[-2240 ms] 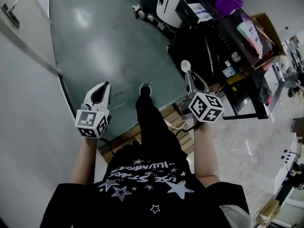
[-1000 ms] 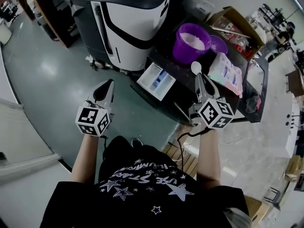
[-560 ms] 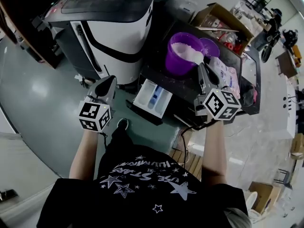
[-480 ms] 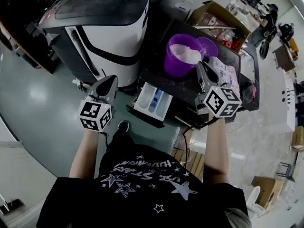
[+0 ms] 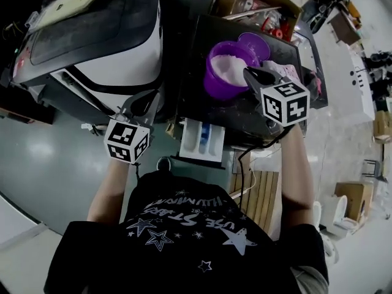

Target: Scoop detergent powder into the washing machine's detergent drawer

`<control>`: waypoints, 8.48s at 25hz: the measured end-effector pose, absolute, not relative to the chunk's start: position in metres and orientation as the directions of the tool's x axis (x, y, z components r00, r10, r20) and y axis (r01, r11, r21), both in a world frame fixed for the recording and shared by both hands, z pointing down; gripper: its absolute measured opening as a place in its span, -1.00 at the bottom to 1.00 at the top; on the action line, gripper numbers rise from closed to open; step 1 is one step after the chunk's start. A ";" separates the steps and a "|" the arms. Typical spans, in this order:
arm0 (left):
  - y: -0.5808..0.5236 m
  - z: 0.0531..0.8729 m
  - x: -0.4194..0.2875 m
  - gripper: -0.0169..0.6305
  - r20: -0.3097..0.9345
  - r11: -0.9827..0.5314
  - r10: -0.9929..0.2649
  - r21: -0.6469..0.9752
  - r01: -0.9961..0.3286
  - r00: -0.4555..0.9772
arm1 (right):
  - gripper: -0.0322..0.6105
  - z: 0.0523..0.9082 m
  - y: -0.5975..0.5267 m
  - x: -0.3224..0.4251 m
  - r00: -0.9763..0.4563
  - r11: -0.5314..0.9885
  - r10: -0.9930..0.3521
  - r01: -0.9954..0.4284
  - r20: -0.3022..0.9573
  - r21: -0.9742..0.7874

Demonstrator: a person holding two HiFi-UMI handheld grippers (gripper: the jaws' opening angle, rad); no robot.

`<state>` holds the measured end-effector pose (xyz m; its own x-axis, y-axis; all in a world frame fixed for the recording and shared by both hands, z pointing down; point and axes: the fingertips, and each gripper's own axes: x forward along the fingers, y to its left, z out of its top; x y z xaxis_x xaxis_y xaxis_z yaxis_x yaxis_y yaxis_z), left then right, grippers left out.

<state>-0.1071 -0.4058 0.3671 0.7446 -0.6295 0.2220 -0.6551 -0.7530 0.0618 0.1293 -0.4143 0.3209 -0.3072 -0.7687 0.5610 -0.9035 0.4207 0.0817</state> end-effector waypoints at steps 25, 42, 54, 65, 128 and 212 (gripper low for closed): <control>-0.444 0.400 -0.093 -0.95 0.257 -0.868 -0.442 0.119 -0.482 0.859 | -0.79 0.390 -0.456 0.116 0.003 0.686 -0.300 -0.694 0.954 0.217; -0.431 0.410 -0.092 -0.95 0.245 -0.896 -0.411 0.067 -0.438 0.878 | -0.79 0.394 -0.444 0.107 -0.128 0.628 -0.199 -0.778 0.972 0.026; -0.430 0.414 -0.094 -0.95 0.263 -0.900 -0.399 0.072 -0.430 0.879 | -0.79 0.390 -0.443 0.106 -0.230 0.586 -0.147 -0.804 0.962 -0.102; -0.438 0.414 -0.093 -0.95 0.266 -0.909 -0.381 0.069 -0.412 0.885 | -0.79 0.379 -0.443 0.103 -0.338 0.516 -0.177 -0.832 0.925 -0.205; -0.278 0.419 -0.105 -0.95 0.347 -0.766 -0.588 0.053 -0.641 0.731 | -0.79 0.345 -0.306 0.067 -0.742 0.349 -0.640 -0.514 0.202 -0.784; -0.131 0.443 -0.135 -0.95 0.410 -0.592 -0.681 0.179 -0.786 0.607 | -0.79 0.425 -0.200 0.027 -0.507 0.434 -0.778 -0.861 0.371 -0.267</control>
